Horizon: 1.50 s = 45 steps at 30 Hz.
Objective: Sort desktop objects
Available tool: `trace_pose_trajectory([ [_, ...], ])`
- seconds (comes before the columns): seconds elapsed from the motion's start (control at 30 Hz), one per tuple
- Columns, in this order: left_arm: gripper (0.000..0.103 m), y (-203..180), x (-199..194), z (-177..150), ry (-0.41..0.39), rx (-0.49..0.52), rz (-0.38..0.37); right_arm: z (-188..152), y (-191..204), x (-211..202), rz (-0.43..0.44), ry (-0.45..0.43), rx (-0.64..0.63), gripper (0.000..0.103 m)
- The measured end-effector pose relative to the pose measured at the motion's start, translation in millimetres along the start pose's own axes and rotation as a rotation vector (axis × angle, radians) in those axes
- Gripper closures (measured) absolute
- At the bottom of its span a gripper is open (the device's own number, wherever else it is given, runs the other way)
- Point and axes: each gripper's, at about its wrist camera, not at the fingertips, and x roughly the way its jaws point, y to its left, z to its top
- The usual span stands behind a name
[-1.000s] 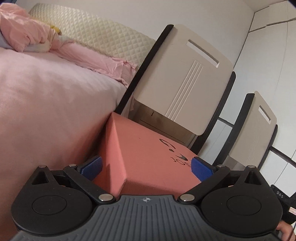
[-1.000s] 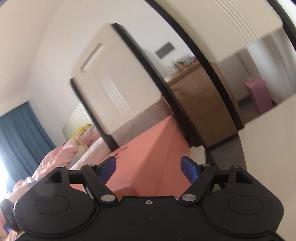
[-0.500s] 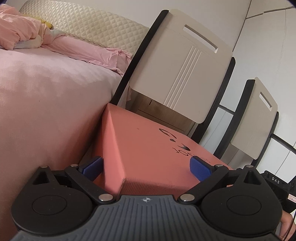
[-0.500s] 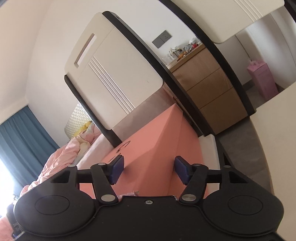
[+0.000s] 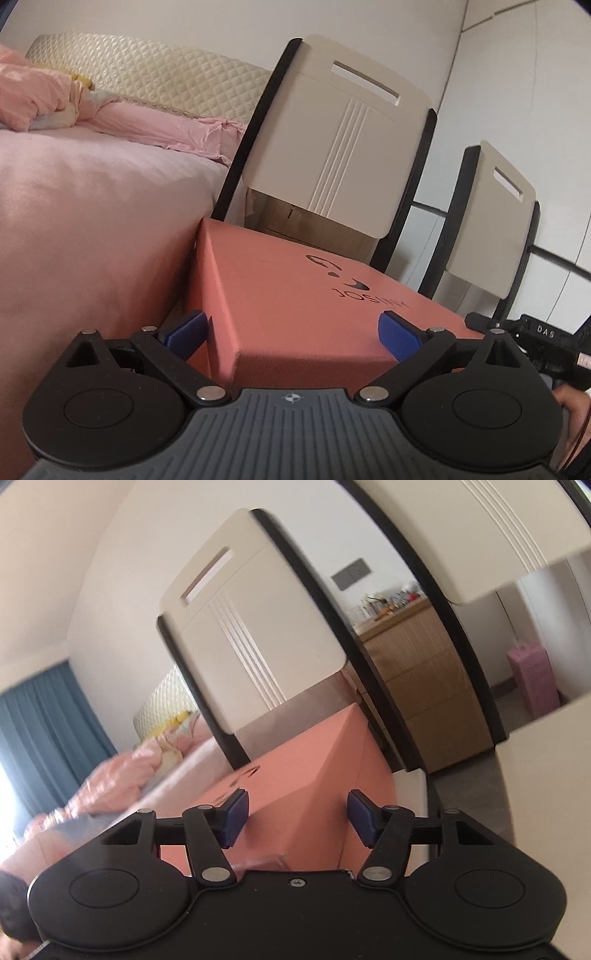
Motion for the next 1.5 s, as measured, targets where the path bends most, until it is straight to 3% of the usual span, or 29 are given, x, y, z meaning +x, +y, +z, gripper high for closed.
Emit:
trace_pose_trajectory([
  [0.27,0.003,-4.4,6.3,-7.0,0.054,0.034,0.043,-8.8,-8.4,-3.9,-0.005,0.036,-0.021,0.049],
  [0.63,0.003,-1.6,14.3,-9.2,0.064,0.003,0.078,-18.8,-13.8,-5.7,-0.009,0.051,0.03,0.045],
  [1.1,0.003,4.1,38.8,4.4,0.058,0.045,0.139,-35.0,19.7,-17.3,-0.071,0.057,-0.002,0.041],
  [1.5,0.002,-30.3,-22.8,-2.3,-0.052,0.094,0.171,-29.4,59.3,-64.9,-0.169,0.007,-0.213,0.04],
])
